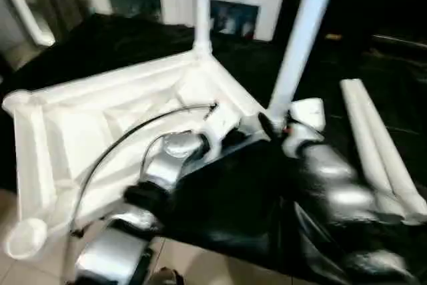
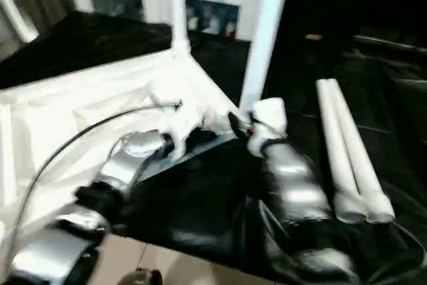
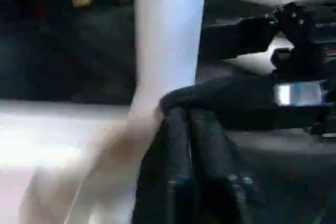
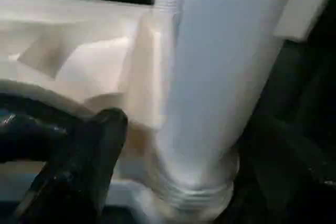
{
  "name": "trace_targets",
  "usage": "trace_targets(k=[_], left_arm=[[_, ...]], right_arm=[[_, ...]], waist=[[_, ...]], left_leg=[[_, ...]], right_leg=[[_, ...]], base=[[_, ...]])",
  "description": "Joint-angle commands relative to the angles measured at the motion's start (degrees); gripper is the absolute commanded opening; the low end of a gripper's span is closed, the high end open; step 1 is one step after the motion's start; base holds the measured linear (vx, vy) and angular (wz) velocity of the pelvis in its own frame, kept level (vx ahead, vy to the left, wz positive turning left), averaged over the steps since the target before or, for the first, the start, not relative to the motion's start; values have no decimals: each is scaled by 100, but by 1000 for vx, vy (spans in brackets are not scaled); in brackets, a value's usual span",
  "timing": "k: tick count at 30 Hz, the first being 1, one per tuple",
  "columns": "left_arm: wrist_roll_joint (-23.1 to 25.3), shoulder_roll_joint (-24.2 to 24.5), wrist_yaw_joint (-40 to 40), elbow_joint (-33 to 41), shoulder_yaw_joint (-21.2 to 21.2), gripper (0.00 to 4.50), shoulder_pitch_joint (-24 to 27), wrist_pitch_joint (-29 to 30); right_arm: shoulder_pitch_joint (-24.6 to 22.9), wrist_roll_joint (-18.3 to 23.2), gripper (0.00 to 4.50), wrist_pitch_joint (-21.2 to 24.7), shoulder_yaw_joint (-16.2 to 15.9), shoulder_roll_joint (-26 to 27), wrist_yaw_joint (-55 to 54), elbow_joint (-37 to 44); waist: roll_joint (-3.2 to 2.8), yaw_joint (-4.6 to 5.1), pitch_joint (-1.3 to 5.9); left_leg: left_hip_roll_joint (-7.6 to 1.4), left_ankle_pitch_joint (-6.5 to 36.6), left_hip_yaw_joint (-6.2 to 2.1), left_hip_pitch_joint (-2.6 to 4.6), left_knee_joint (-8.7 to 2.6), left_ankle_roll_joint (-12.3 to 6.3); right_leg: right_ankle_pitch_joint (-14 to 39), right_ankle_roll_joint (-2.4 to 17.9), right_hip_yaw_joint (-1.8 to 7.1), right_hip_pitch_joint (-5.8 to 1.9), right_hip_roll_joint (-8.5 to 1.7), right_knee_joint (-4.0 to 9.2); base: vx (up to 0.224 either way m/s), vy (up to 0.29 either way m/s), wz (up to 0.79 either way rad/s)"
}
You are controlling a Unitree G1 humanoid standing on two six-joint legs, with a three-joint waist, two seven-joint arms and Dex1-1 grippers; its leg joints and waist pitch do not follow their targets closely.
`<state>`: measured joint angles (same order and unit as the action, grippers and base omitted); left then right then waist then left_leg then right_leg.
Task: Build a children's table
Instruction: Rotate leg to tighten, then rotate table base
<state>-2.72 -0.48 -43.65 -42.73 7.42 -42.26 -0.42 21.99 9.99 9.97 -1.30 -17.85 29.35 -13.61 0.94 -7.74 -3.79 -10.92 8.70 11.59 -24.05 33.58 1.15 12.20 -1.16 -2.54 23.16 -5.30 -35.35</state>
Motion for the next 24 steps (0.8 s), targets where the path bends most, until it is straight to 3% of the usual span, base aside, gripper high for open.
trace_targets(k=[1,4,6,9,10,12,13,14,16,17,19,21,23,24], left_arm=[[-160,27,-8,138,-164,64,-195,-22],[-281,228,-23,342,-344,96,-197,99],[-283,327,-27,450,-364,98,-169,123],[-280,546,0,689,-433,136,-84,231],[-119,1047,28,1098,-490,136,104,524],[154,1645,143,1435,-599,135,302,755],[284,1960,189,1560,-668,135,397,873],[284,1960,189,1560,-668,156,397,873],[423,2428,175,1772,-766,156,551,1123],[572,2806,194,1892,-872,156,657,1340],[850,3316,283,2021,-998,156,782,1684],[893,3380,299,2034,-1011,156,796,1733],[1443,4151,780,2153,-1062,156,924,2375],[1551,4269,890,2158,-1056,156,942,2472]], right_arm=[[-96,227,387,124,-377,-169,871,447],[-140,333,387,164,-325,-370,1156,663],[-144,367,387,189,-311,-399,1217,709],[-195,471,387,343,-316,-485,1335,898],[-256,499,387,467,-380,-639,1487,1039],[-345,546,387,549,-460,-801,1723,1149],[-411,627,387,640,-496,-877,1897,1245],[-411,627,387,640,-496,-877,1897,1245],[-488,689,387,767,-539,-978,2091,1365],[-504,623,387,754,-582,-986,2105,1345],[-474,463,387,810,-663,-925,1970,1221],[-466,438,387,828,-675,-911,1939,1198],[-154,-72,387,923,-791,-424,977,472],[-87,-148,387,910,-798,-317,777,317]], waist=[[100,16,473],[110,67,439],[119,109,417],[87,157,390],[94,161,390],[83,176,378],[51,187,376],[52,195,380],[67,204,375],[11,178,369],[40,182,367],[20,193,358],[9,228,342],[18,278,327]], left_leg=[[-219,297,-100,217,-254,-792],[-238,808,-100,230,-294,-565],[-245,1013,-113,224,-325,-428],[-264,1314,-135,233,-365,-287],[-279,1401,-147,262,-383,-198],[-276,1370,-156,245,-398,-130],[-259,1370,-140,269,-389,-88],[-263,1377,-146,271,-393,-77],[-250,1366,-132,273,-395,-39],[-265,1367,-131,300,-396,18],[-251,1332,-131,282,-406,50],[-240,1393,-135,292,-418,126],[-237,1518,-137,303,-432,253],[-205,1680,-142,287,-458,351]], right_leg=[[-1263,1498,157,-314,-293,232],[-257,1506,175,-307,-327,317],[167,1424,179,-289,-325,350],[607,1292,181,-270,-323,394],[722,1266,181,-257,-316,384],[721,1186,187,-248,-296,366],[703,1125,196,-223,-272,367],[679,1113,197,-227,-277,362],[700,1134,199,-208,-270,369],[628,1188,202,-167,-267,352],[492,1173,196,-171,-245,327],[589,1159,197,-162,-251,330],[753,1181,198,-113,-247,326],[1021,1152,202,-118,-240,346]], base=[[0,0,0],[0,0,0],[0,0,0],[0,0,0],[0,0,0],[0,0,0],[0,0,0],[0,0,0],[0,0,0],[0,0,0],[0,0,0],[0,0,0],[0,0,0],[0,0,0]])
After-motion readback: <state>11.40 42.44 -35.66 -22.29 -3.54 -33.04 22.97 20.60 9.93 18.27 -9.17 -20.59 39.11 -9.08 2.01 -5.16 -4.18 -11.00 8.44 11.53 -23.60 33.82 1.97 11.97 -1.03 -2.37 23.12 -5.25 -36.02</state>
